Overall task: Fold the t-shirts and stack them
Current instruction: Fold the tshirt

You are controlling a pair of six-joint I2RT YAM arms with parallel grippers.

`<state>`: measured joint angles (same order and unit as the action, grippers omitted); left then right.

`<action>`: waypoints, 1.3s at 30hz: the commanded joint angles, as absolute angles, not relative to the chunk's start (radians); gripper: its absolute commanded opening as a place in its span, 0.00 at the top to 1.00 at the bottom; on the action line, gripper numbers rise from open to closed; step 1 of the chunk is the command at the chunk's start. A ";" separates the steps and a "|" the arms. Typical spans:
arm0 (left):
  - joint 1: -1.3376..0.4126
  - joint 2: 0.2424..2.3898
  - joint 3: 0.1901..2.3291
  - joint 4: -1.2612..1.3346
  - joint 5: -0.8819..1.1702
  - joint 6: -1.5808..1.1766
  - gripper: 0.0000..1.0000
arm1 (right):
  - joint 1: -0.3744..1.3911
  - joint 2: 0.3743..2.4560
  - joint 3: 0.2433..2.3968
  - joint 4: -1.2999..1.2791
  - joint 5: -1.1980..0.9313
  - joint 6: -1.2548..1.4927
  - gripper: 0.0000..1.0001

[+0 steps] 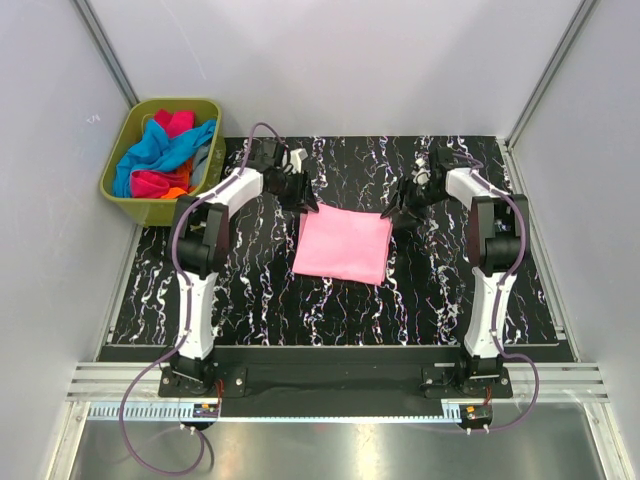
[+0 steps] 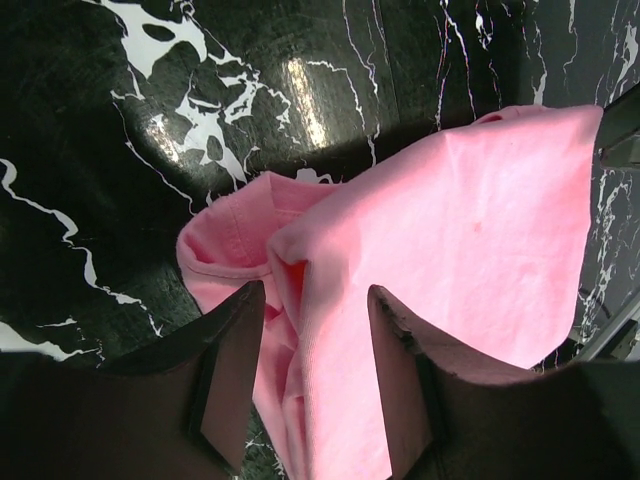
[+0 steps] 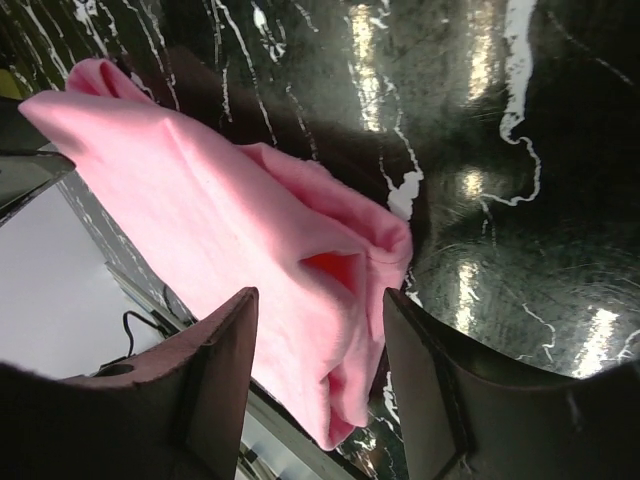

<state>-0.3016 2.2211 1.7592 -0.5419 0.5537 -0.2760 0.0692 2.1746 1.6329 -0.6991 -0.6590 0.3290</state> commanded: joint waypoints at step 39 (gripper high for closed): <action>-0.354 1.868 1.257 0.051 0.693 -0.654 0.74 | 0.244 2.012 1.350 -0.008 -0.919 0.860 0.55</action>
